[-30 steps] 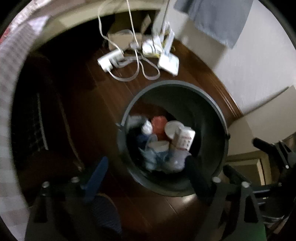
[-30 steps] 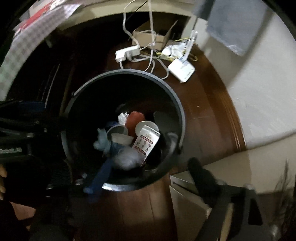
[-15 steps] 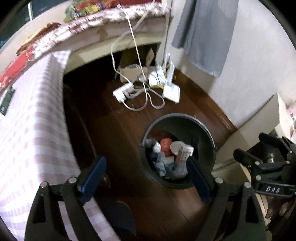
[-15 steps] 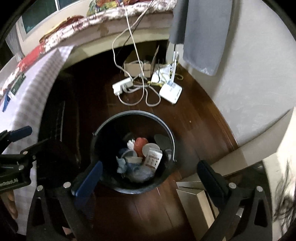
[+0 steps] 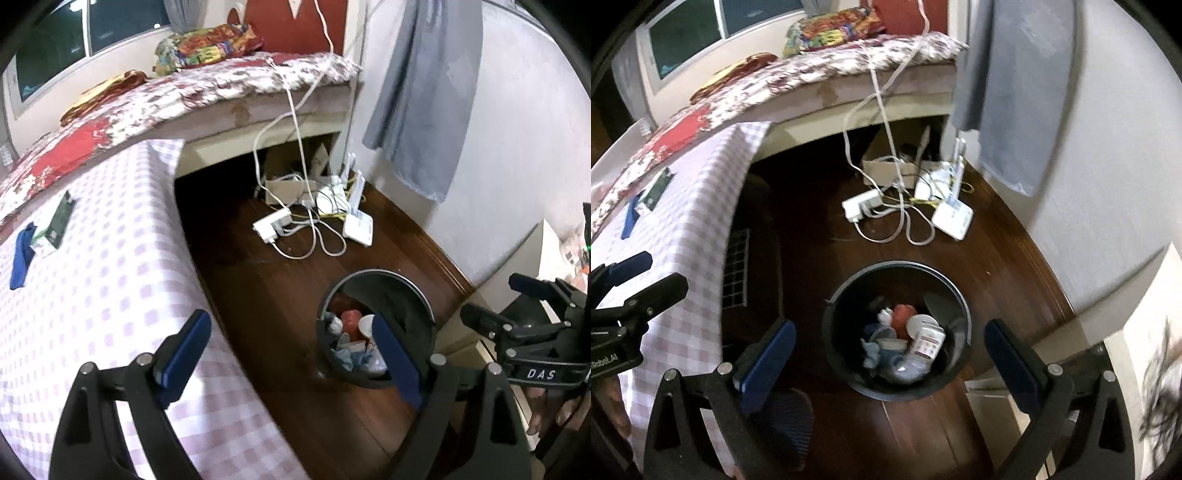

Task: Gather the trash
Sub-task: 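Move both open tools back over the table toward the glove and carton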

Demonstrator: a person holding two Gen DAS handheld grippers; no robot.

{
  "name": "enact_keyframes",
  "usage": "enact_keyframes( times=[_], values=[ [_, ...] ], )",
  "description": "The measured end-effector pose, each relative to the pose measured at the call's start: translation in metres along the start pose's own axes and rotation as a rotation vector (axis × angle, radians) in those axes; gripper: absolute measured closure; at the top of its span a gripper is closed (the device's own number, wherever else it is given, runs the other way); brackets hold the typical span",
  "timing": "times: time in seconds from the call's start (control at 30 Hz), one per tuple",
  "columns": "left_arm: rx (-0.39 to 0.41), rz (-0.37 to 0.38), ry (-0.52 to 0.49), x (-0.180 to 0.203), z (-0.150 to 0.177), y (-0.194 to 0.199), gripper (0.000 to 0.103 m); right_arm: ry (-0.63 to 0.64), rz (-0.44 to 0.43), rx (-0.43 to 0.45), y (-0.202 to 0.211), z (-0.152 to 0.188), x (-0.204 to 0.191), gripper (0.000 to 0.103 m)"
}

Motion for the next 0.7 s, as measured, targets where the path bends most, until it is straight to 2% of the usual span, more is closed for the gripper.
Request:
enact_keyframes(
  times=[0.23, 0.47, 0.7],
  values=[
    [0.057, -0.067, 0.049, -0.054, -0.002, 0.022, 0.013, 0.093, -0.066, 0.037, 0.014, -0.024, -0.058, 0.000],
    [0.104, -0.119, 0.115, -0.105, -0.001, 0.043, 0.013, 0.175, -0.183, 0.077, 0.032, -0.049, -0.123, 0.000],
    [0.137, -0.155, 0.182, -0.155, 0.007, 0.060, 0.013, 0.271, -0.178, 0.086, 0.046, -0.067, -0.179, 0.000]
  ],
)
Point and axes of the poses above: each gripper's, at about its wrist camera, not at the fingertips, and y roughly against the way its jaws point, x to its right, z to its underside, the point moved 3 cm from there along -y, roughly the way its jaws point, and after that the axes turned 3 degrees about -x, right-handed, at the moved point
